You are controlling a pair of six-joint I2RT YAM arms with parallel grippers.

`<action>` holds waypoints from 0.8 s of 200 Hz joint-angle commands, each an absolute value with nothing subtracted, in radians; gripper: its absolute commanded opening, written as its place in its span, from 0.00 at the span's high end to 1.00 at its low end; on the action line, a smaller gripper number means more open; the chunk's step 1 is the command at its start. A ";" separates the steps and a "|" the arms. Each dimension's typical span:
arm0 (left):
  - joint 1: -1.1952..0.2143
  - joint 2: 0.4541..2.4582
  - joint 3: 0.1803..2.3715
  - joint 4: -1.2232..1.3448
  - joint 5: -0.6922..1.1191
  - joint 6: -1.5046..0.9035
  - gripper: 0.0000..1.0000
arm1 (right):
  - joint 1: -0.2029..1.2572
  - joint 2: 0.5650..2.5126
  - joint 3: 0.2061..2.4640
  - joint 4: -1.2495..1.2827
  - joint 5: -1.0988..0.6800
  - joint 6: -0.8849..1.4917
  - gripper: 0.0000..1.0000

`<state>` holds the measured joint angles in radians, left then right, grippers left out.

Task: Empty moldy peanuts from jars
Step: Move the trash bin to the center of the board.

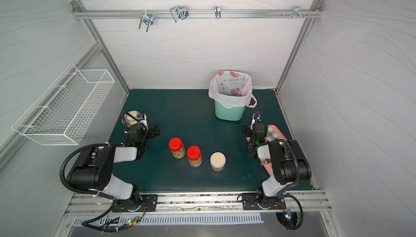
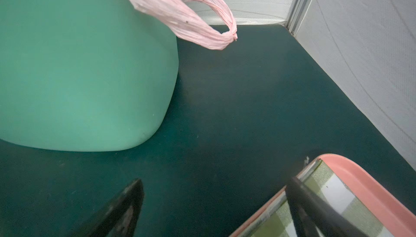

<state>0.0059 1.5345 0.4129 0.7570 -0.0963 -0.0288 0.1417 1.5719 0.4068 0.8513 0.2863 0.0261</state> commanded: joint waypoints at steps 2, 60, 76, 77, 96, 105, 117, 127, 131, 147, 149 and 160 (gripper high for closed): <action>0.011 1.542 0.440 0.782 -0.089 -0.012 0.01 | 0.135 1.578 0.420 0.853 0.279 0.020 0.01; 0.011 1.543 0.441 0.782 -0.089 -0.012 0.01 | 0.135 1.578 0.418 0.858 0.280 0.019 0.01; 0.011 1.543 0.441 0.784 -0.089 -0.011 0.01 | 0.136 1.578 0.417 0.858 0.281 0.021 0.01; 0.011 1.543 0.441 0.784 -0.089 -0.012 0.01 | 0.135 1.578 0.417 0.859 0.281 0.020 0.01; 0.011 1.540 0.436 0.788 -0.094 -0.011 0.00 | 0.137 1.576 0.412 0.867 0.296 0.022 0.01; 0.011 1.540 0.435 0.790 -0.096 -0.009 0.01 | 0.140 1.576 0.403 0.883 0.312 0.021 0.01; 0.011 1.540 0.435 0.790 -0.095 -0.009 0.01 | 0.140 1.576 0.403 0.884 0.313 0.023 0.01; 0.011 1.540 0.436 0.790 -0.094 -0.010 0.01 | 0.142 1.576 0.405 0.885 0.314 0.021 0.01; 0.011 1.540 0.436 0.789 -0.094 -0.011 0.00 | 0.143 1.576 0.405 0.883 0.316 0.021 0.01; 0.011 1.542 0.438 0.787 -0.092 -0.011 0.01 | 0.145 1.579 0.415 0.864 0.319 0.023 0.01; 0.011 1.541 0.438 0.787 -0.092 -0.011 0.00 | 0.146 1.579 0.416 0.864 0.318 0.022 0.01; 0.011 1.542 0.438 0.787 -0.092 -0.011 0.01 | 0.146 1.579 0.414 0.868 0.319 0.020 0.01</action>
